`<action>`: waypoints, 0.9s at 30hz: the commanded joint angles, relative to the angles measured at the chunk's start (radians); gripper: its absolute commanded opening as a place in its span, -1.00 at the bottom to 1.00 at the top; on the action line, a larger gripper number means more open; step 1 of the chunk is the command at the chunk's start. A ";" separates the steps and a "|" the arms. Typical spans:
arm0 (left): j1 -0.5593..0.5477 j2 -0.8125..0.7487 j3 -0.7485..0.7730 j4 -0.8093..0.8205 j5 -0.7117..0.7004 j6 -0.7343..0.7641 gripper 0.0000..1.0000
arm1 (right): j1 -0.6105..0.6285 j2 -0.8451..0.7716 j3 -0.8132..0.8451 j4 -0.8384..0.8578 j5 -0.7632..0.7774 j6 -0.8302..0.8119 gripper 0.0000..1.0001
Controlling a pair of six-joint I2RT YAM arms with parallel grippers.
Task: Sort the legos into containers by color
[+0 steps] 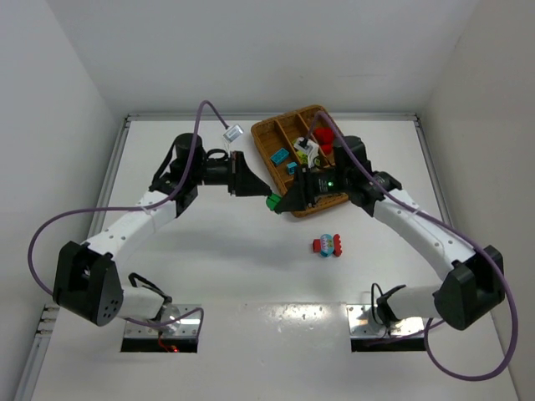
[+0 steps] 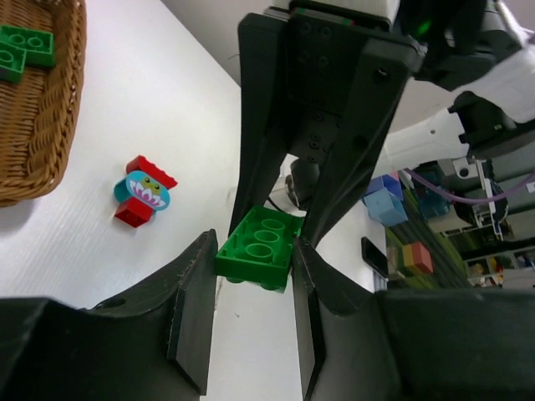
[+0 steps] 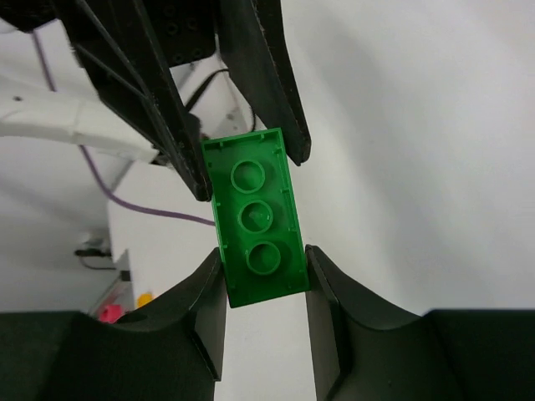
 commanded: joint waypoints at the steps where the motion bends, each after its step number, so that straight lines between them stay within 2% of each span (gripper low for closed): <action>1: -0.010 -0.007 0.040 0.039 -0.063 -0.010 -1.00 | 0.019 0.036 0.030 -0.207 0.314 -0.089 -0.72; 4: -0.010 0.002 0.040 0.028 -0.089 -0.019 -1.00 | 0.045 0.045 0.050 -0.240 0.435 -0.089 -0.72; 10: -0.010 0.049 0.049 0.009 -0.133 -0.008 -1.00 | 0.045 0.080 0.059 -0.250 0.495 -0.080 -0.72; 13: 0.003 0.089 0.071 -0.061 -0.208 0.067 -1.00 | 0.045 0.096 0.035 -0.185 0.527 -0.060 -0.72; 14: 0.025 0.124 0.086 -0.099 -0.220 0.104 -1.00 | 0.036 0.123 0.035 -0.149 0.537 -0.043 -0.63; 15: 0.044 0.144 0.086 -0.099 -0.231 0.104 -1.00 | 0.036 0.143 0.035 -0.148 0.537 -0.043 -0.63; 18: 0.107 0.197 0.110 -0.150 -0.211 0.104 -1.00 | 0.036 0.168 0.056 -0.159 0.537 -0.034 -0.15; 19: 0.116 0.206 0.111 -0.184 -0.225 0.113 -1.00 | 0.045 0.159 0.056 -0.168 0.555 -0.034 0.22; 21: 0.128 0.217 0.111 -0.242 -0.279 0.127 -1.00 | 0.045 0.136 0.038 -0.179 0.566 -0.043 0.51; 23: 0.138 0.232 0.111 -0.285 -0.366 0.142 -1.00 | 0.045 0.116 0.019 -0.188 0.586 -0.043 0.58; 25: 0.170 0.246 0.075 -0.300 -0.385 0.133 -1.00 | 0.045 0.075 -0.014 -0.188 0.586 -0.054 0.67; 27: 0.181 0.258 0.054 -0.310 -0.409 0.133 -1.00 | 0.045 0.047 -0.054 -0.199 0.603 -0.054 0.67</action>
